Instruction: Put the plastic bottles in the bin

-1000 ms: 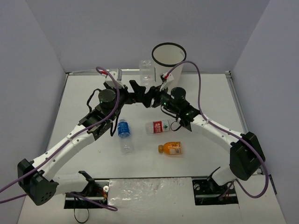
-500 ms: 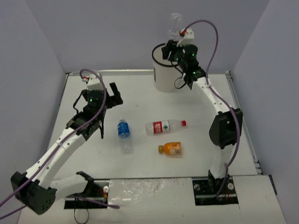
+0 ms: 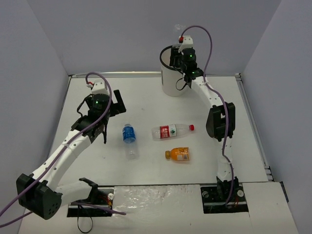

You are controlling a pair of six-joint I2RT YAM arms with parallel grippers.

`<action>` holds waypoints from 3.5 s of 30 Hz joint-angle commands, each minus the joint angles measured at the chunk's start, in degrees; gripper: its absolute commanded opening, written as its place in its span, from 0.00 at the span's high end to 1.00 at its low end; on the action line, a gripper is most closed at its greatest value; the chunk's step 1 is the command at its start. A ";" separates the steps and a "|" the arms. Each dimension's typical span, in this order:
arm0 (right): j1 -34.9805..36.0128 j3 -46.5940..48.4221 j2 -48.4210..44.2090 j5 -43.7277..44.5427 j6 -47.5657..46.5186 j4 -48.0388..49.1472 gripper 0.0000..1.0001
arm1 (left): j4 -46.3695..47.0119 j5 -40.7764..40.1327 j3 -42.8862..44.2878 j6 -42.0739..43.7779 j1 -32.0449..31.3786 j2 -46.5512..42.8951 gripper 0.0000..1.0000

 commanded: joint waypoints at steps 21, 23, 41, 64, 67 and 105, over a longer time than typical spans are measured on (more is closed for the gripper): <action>-0.21 -2.91 -15.20 0.47 -1.74 3.80 0.02 | -0.33 2.54 1.16 -0.56 0.71 -0.18 0.03; -0.19 -2.90 -16.68 0.88 -1.77 3.29 0.00 | -0.52 2.81 1.09 -0.57 0.80 -0.62 0.03; 2.94 -47.63 -55.31 -25.92 -17.96 -10.28 0.00 | 0.03 4.79 -0.68 0.68 2.03 -2.50 0.03; 19.16 -45.54 -30.19 -20.49 -43.01 -34.11 0.00 | -0.77 5.83 -4.06 2.32 4.03 -5.29 0.03; 19.16 -45.95 -28.55 -21.44 -43.26 -34.09 0.00 | -1.22 5.26 -3.99 2.34 4.20 -5.87 0.03; 14.90 -23.03 -37.60 -8.43 -29.97 -8.42 0.75 | 0.77 -1.26 -8.01 0.73 4.96 -12.11 0.03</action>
